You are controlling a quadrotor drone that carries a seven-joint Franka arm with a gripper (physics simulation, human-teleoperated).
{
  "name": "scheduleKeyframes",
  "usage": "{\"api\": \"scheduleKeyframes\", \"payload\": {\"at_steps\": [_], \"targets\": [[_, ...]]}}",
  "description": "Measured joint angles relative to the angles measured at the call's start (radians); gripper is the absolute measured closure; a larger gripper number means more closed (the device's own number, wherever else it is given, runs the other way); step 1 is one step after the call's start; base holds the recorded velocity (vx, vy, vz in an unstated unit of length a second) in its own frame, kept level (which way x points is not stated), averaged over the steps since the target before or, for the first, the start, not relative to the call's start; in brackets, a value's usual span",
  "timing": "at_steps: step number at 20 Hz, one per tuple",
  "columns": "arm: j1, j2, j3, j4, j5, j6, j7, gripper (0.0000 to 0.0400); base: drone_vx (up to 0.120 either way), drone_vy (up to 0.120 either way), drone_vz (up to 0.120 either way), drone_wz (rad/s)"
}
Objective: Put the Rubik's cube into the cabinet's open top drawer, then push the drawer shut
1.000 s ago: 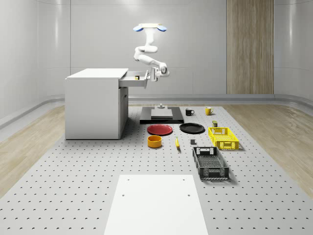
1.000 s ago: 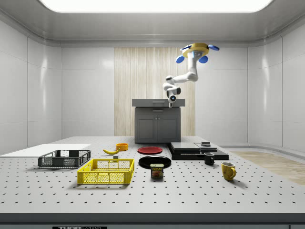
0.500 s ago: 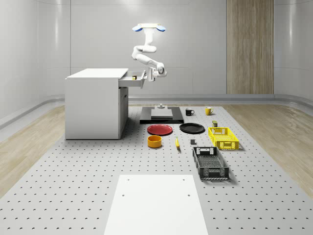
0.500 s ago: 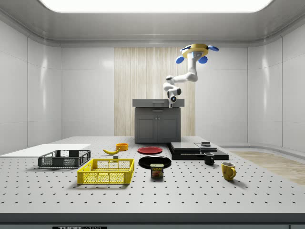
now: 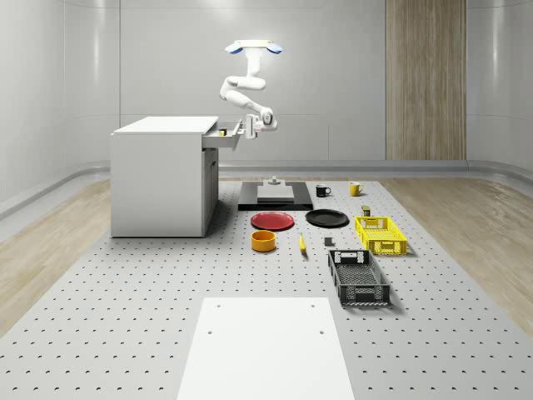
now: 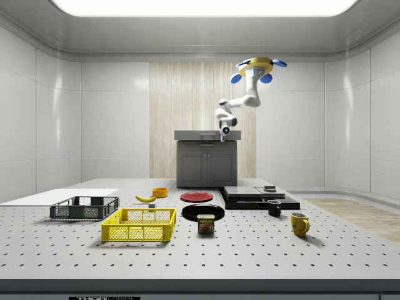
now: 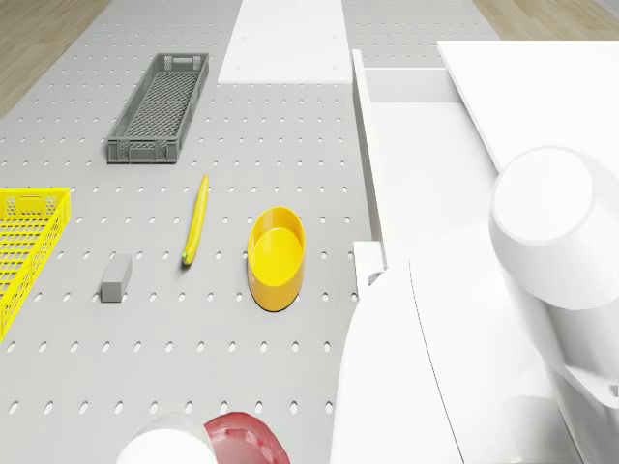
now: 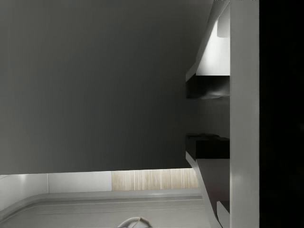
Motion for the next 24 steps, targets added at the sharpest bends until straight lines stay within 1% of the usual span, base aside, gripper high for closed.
{"api": "scheduleKeyframes", "payload": {"at_steps": [7, 8, 9, 17, 18, 19, 24], "targets": [[0.136, -0.018, -0.016, -0.047, -0.208, -0.001, -0.190, 0.0295, 0.000, 0.000, 0.000, 0.000], [0.156, -0.017, -0.026, -0.056, -0.233, -0.001, -0.171, 0.0295, 0.000, 0.000, 0.000, 0.000], [0.161, -0.018, -0.047, -0.071, -0.226, 0.003, -0.131, 0.0295, 0.000, 0.000, 0.000, 0.000], [0.315, -0.029, -0.066, -0.098, -0.493, 0.024, -0.378, 0.0295, 0.000, 0.000, 0.000, 0.000], [0.330, -0.027, -0.089, -0.108, -0.509, 0.026, -0.327, 0.0294, 0.000, 0.000, 0.000, 0.000], [0.331, -0.031, -0.103, -0.111, -0.509, 0.034, -0.316, 0.0295, 0.000, 0.000, 0.000, 0.000], [0.415, -0.034, -0.109, -0.105, -0.665, 0.065, -0.474, 0.0295, 0.000, 0.000, 0.000, 0.000]]}}
